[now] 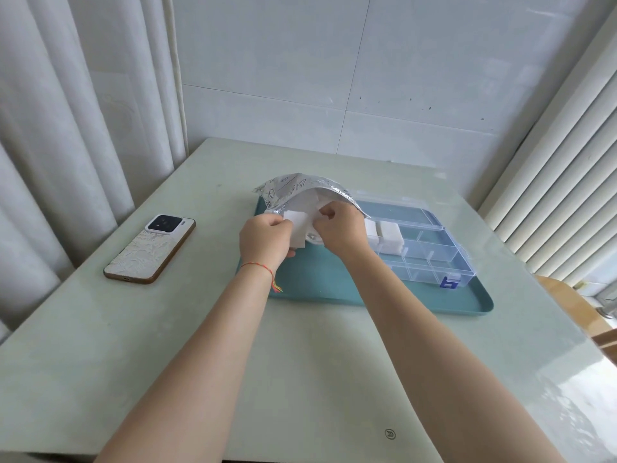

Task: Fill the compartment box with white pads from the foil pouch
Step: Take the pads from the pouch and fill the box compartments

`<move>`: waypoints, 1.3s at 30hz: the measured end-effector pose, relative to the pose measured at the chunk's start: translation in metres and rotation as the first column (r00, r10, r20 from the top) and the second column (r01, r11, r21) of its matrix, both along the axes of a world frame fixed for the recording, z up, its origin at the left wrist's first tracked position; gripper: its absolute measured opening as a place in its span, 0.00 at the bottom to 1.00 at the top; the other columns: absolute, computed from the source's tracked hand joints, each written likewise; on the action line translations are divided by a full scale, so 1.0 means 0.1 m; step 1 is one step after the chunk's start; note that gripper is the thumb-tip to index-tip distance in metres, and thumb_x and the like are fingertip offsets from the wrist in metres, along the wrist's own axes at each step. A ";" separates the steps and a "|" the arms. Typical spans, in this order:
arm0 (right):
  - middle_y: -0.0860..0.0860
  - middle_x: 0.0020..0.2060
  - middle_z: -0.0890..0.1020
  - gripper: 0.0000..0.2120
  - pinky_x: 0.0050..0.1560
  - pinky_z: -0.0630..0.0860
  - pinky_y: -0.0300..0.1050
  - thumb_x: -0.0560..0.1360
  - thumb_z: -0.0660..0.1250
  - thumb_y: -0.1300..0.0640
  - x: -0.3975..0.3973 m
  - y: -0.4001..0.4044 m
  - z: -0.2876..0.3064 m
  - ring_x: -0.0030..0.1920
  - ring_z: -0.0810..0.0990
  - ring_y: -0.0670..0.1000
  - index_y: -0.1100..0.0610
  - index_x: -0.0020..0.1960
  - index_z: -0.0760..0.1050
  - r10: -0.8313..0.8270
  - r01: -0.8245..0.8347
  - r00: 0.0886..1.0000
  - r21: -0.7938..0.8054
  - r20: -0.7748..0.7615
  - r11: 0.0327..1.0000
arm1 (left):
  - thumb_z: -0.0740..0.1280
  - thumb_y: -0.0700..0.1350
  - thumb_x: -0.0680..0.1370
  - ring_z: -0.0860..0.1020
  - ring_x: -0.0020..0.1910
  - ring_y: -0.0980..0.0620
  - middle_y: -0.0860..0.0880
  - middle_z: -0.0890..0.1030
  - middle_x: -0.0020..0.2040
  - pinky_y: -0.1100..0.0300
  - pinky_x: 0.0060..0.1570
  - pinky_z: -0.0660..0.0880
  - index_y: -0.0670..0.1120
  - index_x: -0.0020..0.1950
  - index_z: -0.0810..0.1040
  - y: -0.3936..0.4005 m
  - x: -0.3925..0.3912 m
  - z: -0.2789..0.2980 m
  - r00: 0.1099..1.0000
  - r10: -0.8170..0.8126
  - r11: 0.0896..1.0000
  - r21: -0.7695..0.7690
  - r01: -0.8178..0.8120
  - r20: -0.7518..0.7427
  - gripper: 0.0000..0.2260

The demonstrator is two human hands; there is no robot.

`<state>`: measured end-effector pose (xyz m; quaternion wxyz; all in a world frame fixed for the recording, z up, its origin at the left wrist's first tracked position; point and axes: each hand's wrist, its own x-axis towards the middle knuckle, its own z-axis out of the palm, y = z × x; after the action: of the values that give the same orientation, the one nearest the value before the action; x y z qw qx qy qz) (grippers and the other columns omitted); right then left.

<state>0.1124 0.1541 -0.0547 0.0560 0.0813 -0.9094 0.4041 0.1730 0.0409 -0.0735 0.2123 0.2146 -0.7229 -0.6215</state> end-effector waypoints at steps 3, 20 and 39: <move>0.55 0.36 0.77 0.09 0.32 0.70 0.43 0.74 0.60 0.61 0.05 0.11 0.07 0.36 0.72 0.54 0.64 0.47 0.78 -0.039 0.037 0.999 -0.052 -0.038 0.998 | 0.62 0.37 0.72 0.82 0.27 0.43 0.48 0.76 0.26 0.48 0.35 0.82 0.37 0.36 0.79 0.01 0.01 0.01 1.000 -0.006 1.000 -0.001 0.006 -0.002 0.08; 0.55 0.29 0.75 0.06 0.31 0.68 0.42 0.74 0.72 0.59 0.18 0.79 0.25 0.26 0.69 0.52 0.62 0.47 0.81 0.245 -0.146 0.951 -0.421 0.191 0.895 | 0.62 0.34 0.76 0.81 0.34 0.43 0.44 0.77 0.37 0.54 0.34 0.82 0.42 0.35 0.78 0.10 0.02 0.03 0.983 -0.185 0.976 0.120 0.183 0.002 0.11; 0.48 0.33 0.80 0.05 0.28 0.71 0.36 0.73 0.72 0.59 0.21 0.68 0.23 0.22 0.73 0.44 0.55 0.44 0.77 0.200 -0.197 0.980 -0.108 0.019 0.974 | 0.65 0.40 0.80 0.81 0.38 0.43 0.39 0.81 0.44 0.57 0.31 0.80 0.40 0.43 0.80 0.20 0.10 0.13 0.920 -0.392 0.885 0.285 0.369 0.027 0.08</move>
<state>0.1335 0.2218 -0.0318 0.0062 0.1627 -0.8748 0.4562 0.1827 0.0612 -0.0601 0.0241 0.1219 -0.6661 -0.7354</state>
